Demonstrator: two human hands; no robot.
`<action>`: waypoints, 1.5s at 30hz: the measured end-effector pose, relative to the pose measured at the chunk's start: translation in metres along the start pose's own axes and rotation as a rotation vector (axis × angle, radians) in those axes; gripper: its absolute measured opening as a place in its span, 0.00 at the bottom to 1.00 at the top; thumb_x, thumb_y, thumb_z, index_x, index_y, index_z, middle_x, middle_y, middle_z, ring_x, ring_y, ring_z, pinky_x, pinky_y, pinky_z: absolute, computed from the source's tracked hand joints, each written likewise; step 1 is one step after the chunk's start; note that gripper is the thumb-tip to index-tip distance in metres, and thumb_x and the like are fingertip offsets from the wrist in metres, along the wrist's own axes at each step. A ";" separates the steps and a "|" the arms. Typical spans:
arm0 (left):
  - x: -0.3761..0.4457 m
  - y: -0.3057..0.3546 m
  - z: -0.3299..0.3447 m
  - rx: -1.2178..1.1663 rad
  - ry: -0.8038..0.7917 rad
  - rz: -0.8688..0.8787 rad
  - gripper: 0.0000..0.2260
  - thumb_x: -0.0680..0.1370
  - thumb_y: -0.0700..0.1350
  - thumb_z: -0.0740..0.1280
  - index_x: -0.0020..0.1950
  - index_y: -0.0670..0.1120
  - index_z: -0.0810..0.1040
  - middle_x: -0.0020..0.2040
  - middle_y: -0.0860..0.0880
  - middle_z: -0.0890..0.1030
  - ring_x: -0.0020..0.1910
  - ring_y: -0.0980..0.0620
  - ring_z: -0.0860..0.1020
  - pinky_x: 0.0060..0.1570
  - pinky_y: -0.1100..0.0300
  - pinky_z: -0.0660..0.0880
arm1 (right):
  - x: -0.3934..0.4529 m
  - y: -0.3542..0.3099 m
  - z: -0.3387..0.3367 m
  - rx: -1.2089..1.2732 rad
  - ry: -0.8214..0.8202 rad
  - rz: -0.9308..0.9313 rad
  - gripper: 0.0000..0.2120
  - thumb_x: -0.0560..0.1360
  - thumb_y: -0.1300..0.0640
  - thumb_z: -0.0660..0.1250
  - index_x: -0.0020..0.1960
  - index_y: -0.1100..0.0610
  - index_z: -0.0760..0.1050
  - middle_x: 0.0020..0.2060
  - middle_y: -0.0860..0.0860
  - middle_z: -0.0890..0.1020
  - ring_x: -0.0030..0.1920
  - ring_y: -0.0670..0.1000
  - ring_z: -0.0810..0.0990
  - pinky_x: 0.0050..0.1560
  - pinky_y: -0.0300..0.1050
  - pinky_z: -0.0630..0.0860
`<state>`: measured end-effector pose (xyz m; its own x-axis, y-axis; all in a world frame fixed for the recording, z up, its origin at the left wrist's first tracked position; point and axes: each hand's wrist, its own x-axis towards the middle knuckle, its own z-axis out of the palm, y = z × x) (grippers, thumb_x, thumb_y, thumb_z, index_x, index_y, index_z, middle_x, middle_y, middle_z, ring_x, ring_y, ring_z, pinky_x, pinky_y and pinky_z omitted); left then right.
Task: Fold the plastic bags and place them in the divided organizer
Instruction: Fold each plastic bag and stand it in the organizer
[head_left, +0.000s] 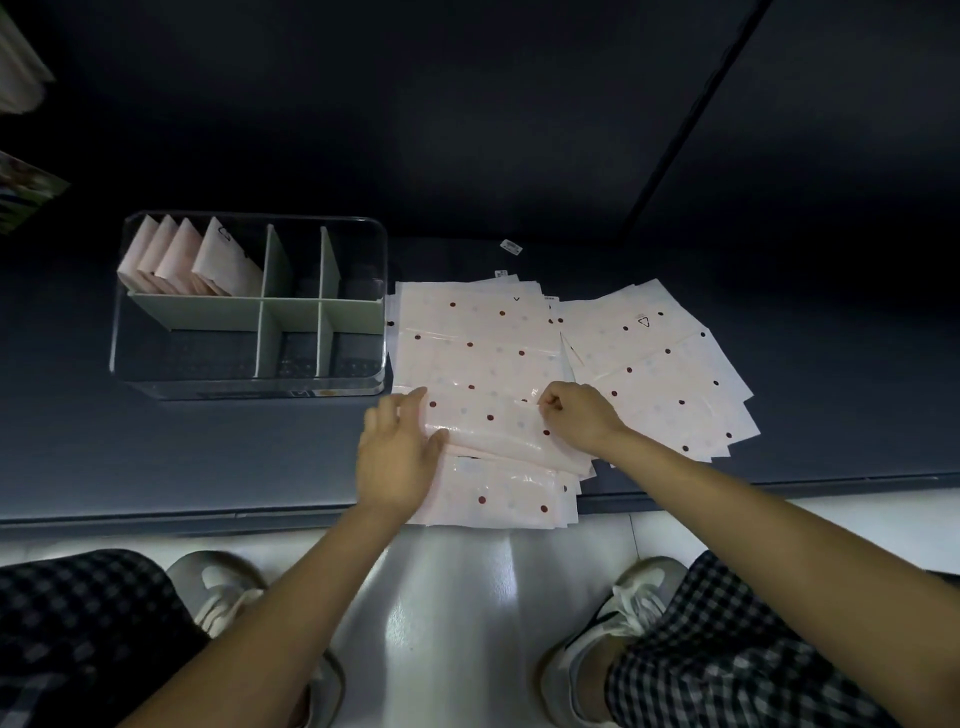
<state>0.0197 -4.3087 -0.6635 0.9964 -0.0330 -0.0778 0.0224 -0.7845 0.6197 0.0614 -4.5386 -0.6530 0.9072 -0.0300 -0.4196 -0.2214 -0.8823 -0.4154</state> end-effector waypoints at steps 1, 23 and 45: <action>-0.004 0.005 0.003 0.061 0.053 0.100 0.21 0.77 0.46 0.67 0.68 0.43 0.70 0.63 0.42 0.72 0.61 0.40 0.70 0.58 0.47 0.70 | 0.001 0.000 0.001 -0.002 0.005 0.003 0.10 0.77 0.60 0.56 0.47 0.55 0.77 0.47 0.49 0.81 0.53 0.54 0.76 0.49 0.45 0.71; 0.007 0.003 0.044 0.633 -0.351 0.356 0.30 0.81 0.59 0.43 0.71 0.48 0.28 0.74 0.46 0.29 0.74 0.49 0.31 0.73 0.50 0.33 | -0.034 -0.051 0.057 0.005 0.276 -0.318 0.23 0.81 0.55 0.54 0.74 0.61 0.59 0.74 0.56 0.62 0.75 0.53 0.56 0.75 0.46 0.49; 0.010 -0.004 0.037 0.525 -0.390 0.410 0.31 0.78 0.64 0.42 0.74 0.54 0.31 0.75 0.43 0.30 0.74 0.47 0.30 0.73 0.52 0.33 | -0.035 0.011 0.029 -0.202 0.291 -0.035 0.21 0.78 0.50 0.61 0.69 0.55 0.66 0.65 0.54 0.70 0.65 0.55 0.68 0.65 0.46 0.62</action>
<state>0.0265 -4.3288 -0.6961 0.8135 -0.5242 -0.2518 -0.4812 -0.8499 0.2147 0.0171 -4.5337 -0.6663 0.9833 -0.1049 -0.1488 -0.1394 -0.9595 -0.2449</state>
